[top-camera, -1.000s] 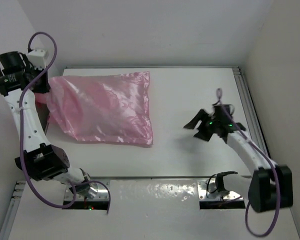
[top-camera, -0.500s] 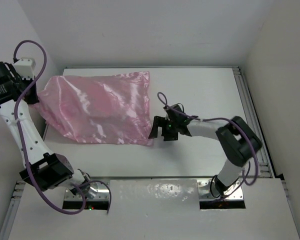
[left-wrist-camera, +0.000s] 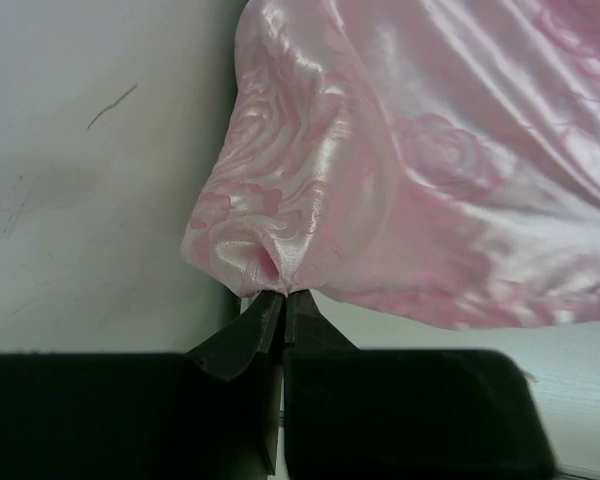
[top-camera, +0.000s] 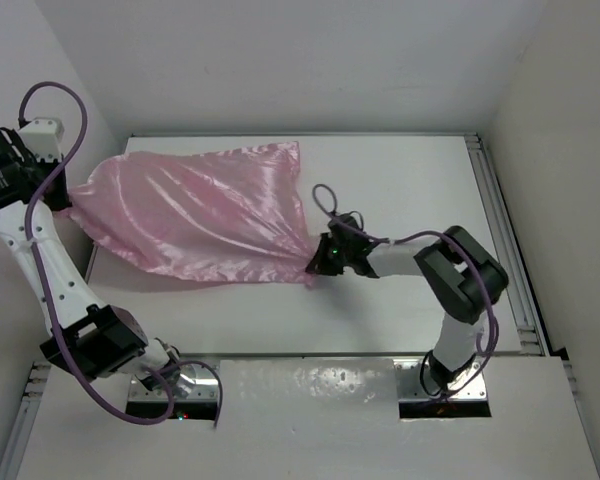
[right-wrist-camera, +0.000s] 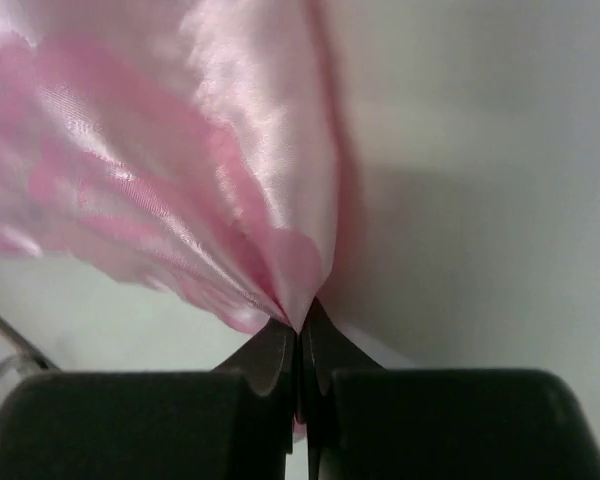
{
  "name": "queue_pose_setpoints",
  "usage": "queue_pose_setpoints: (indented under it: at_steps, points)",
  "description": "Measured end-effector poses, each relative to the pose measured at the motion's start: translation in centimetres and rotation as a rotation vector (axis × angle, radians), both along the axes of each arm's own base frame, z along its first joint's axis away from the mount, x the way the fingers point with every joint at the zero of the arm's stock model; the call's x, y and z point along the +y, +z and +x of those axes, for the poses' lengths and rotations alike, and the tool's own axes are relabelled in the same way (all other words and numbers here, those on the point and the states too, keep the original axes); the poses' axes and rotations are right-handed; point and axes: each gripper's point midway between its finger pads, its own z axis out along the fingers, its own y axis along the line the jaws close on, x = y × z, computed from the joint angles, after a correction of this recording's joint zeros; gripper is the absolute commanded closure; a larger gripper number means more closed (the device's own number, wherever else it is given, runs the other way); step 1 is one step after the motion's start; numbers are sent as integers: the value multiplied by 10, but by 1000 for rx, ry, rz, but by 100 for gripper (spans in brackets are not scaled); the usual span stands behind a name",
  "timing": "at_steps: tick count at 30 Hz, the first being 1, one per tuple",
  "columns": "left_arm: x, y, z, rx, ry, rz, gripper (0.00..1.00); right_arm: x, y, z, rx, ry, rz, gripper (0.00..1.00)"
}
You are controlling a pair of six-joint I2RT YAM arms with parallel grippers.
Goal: Put the pillow into the pillowcase
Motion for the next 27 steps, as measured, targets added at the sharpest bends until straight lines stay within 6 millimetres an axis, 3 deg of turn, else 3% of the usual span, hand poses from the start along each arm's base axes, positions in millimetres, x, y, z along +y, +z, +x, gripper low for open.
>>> queue_pose_setpoints:
  at_steps: [2,4,8,10,12,14,17,19,21,23,26,27]
  points:
    - [1,0,2,-4,1,3,100,-35,13,14,16,-112,21,100]
    - [-1,0,9,-11,-12,0,100,-69,45,38,-18,-218,52,100]
    - [-19,1,34,-26,-117,-24,100,-144,162,90,-249,-401,143,100]
    - [-34,-5,44,-18,-185,-33,100,-180,213,89,-374,-467,174,100]
    - [-49,-25,46,5,-226,-43,100,-211,241,72,-467,-533,197,100]
    - [-66,-66,33,100,-259,-94,100,-219,231,46,-472,-558,206,100]
    - [-78,-129,-8,317,-265,-214,100,-218,168,-9,-297,-577,191,100]
    - [-76,-147,-34,427,-250,-264,100,-223,136,-36,-170,-612,153,100]
    - [-70,-138,-42,452,-236,-264,100,-232,133,-41,-113,-657,139,100]
    - [-66,-109,-24,381,-240,-216,100,-236,157,-27,-84,-668,157,100]
    - [-83,-44,44,167,-310,-108,100,-237,219,39,-72,-629,202,100]
    - [-94,-25,69,98,-338,-88,100,-239,247,77,-115,-612,228,100]
